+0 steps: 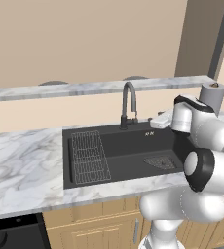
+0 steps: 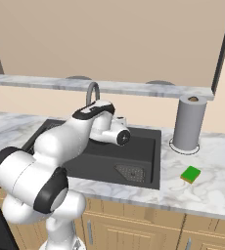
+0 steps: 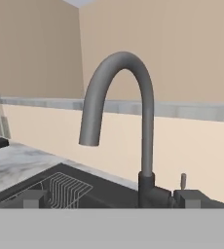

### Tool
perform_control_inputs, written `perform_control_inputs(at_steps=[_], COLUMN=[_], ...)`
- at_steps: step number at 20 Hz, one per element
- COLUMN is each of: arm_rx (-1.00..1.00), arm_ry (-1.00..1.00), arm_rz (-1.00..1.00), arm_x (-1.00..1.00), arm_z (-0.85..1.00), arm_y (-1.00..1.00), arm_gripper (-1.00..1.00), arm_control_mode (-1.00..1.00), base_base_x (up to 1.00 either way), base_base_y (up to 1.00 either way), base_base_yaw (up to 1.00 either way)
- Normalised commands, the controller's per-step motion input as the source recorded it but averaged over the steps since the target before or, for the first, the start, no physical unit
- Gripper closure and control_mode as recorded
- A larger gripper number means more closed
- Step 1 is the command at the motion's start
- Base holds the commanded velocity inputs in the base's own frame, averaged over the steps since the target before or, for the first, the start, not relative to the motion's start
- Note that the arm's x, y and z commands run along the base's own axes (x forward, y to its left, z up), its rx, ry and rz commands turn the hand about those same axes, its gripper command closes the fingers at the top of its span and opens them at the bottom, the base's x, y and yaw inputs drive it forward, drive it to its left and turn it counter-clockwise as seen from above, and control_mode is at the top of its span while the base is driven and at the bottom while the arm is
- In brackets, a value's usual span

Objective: Soak the sponge with water for a few seconds and then drop it inside the sink.

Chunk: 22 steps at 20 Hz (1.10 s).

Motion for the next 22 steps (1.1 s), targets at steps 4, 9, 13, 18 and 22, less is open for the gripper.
perform_control_inputs(at_steps=[4,9,13,18,22], arm_rx=[0.00,0.00,0.00,0.00,0.00], arm_ry=[0.00,0.00,0.00,0.00,0.00], arm_rz=[0.00,0.00,0.00,0.00,0.00], arm_x=[0.07,0.07,0.12,0.14,0.17], arm_z=[-0.12,-0.05,-0.03,-0.01,-0.01], arm_y=[0.00,0.00,0.00,0.02,0.02], arm_gripper=[-1.00,-1.00,-1.00,-1.00,-1.00], arm_control_mode=[-1.00,-1.00,-1.00,-1.00,-1.00], base_base_x=[0.00,0.00,0.00,0.00,0.00], base_base_y=[0.00,0.00,0.00,0.00,0.00], base_base_yaw=[0.00,0.00,0.00,0.00,0.00])
